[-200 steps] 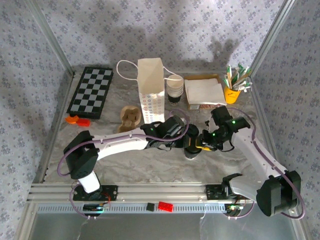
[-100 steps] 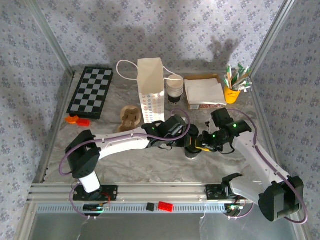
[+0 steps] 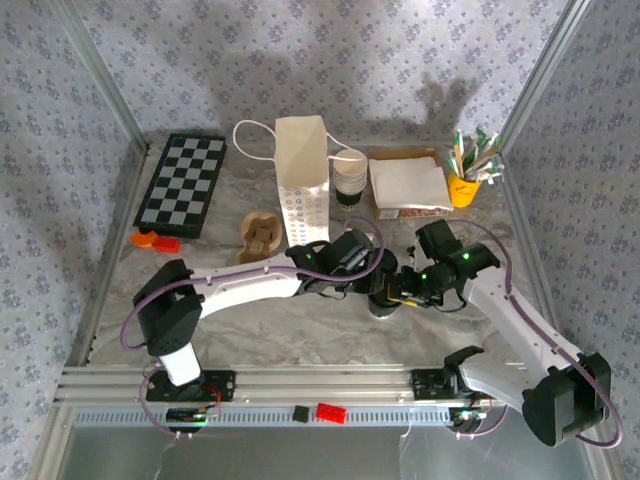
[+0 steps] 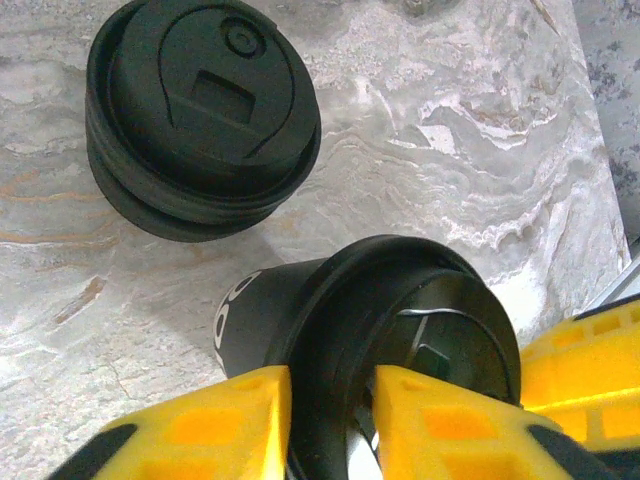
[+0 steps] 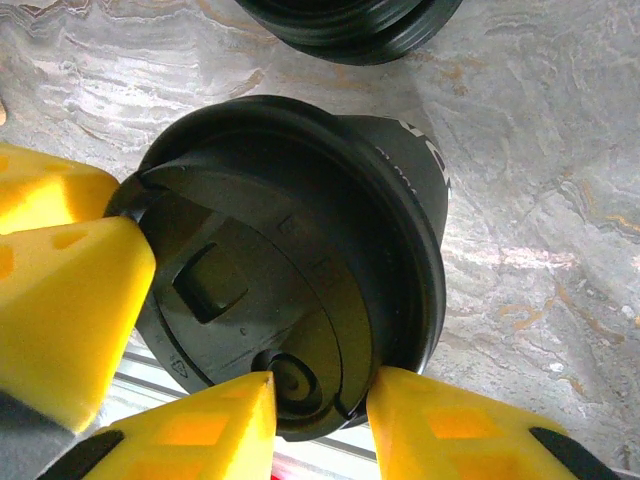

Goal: Pack the takeout coffee

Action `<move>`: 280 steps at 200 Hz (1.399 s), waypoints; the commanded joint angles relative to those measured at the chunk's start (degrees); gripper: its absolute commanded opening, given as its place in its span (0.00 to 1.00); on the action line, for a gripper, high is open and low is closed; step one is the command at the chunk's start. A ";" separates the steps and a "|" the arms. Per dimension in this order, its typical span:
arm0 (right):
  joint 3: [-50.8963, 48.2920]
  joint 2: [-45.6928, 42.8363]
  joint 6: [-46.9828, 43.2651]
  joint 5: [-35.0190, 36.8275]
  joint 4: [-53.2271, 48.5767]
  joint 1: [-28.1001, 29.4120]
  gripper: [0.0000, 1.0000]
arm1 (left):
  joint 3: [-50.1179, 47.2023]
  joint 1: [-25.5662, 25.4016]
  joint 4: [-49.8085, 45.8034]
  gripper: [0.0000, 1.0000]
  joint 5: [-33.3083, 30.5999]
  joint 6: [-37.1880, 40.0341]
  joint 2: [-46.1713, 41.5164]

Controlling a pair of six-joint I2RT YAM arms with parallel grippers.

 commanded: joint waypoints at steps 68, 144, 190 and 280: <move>3.50 -1.10 1.65 -2.10 -3.44 0.20 0.40 | 3.66 -0.27 -10.04 0.38 -3.79 1.76 -0.97; 2.13 2.02 -0.10 -2.97 -2.49 1.72 0.37 | -0.62 -0.42 -2.74 0.38 0.93 -0.67 -1.36; -0.29 2.98 0.68 -2.03 -2.61 2.24 0.28 | 1.46 -0.47 -6.35 0.30 -0.48 0.02 1.35; -0.23 3.26 -0.69 1.83 -3.32 2.28 0.31 | 2.31 -0.39 -7.30 0.30 -0.81 2.02 1.18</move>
